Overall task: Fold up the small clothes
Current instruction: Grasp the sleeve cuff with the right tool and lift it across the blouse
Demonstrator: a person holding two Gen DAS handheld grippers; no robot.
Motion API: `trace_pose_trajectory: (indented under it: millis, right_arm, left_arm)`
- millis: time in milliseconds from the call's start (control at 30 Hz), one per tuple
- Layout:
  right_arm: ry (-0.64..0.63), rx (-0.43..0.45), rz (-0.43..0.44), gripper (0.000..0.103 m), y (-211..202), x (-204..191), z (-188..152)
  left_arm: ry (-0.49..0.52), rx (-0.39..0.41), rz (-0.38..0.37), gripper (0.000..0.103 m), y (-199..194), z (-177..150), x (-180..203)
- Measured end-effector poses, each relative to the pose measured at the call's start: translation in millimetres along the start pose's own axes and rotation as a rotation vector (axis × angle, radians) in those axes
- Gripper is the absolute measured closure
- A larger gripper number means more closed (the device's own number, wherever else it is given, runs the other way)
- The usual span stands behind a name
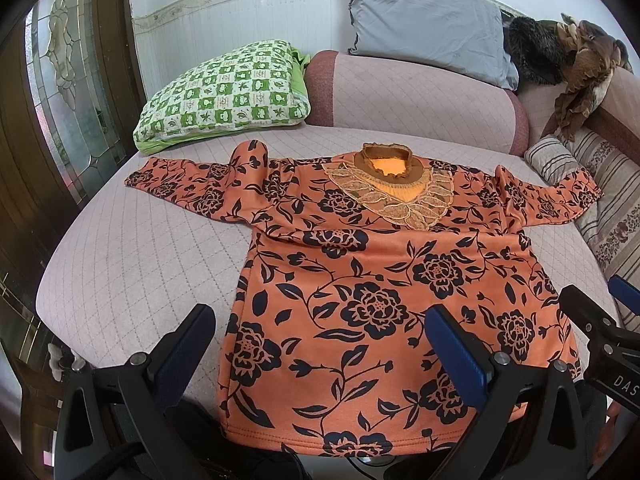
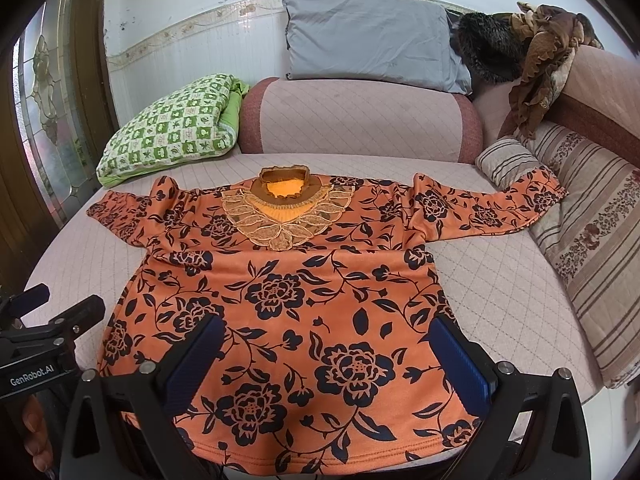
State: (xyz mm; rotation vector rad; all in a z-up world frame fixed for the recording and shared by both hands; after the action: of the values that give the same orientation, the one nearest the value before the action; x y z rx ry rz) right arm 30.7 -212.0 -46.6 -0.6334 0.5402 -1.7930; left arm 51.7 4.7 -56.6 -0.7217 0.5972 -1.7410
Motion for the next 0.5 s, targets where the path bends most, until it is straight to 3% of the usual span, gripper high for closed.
trace_pose_trajectory:
  millis: [100,233,433,500]
  right_arm:
    - [0.013,-0.014,0.02,0.0,6,5,-2]
    - [0.122,-0.067,0.08,0.0,31,42,-9]
    - [0.518,-0.134,0.149,0.001,110,167,10]
    - [0.643,-0.154,0.155,0.006,146,209,23]
  left_arm:
    - [-0.015,-0.006,-0.009,0.0,5,-2,-5]
    - [-0.077,-0.045,-0.043,0.0,25,-9,-18]
    - [-0.147,-0.119,-0.086,0.0,65,-24,-33]
    - [-0.163,-0.144,-0.101,0.0,79,-27,-35]
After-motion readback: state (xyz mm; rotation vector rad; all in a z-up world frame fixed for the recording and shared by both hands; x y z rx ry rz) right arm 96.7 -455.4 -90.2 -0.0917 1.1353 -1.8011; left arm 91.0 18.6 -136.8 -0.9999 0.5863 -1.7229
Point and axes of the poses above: each gripper's, at about its wrist camera, not at the fingertips, and y roughly the way its jaws point, x to its right, z to its top, the point moved 7 cm from there along y, roughly the way its jaws point, and after that the axes turned 14 degrees about -z, right-handed, at the moved point
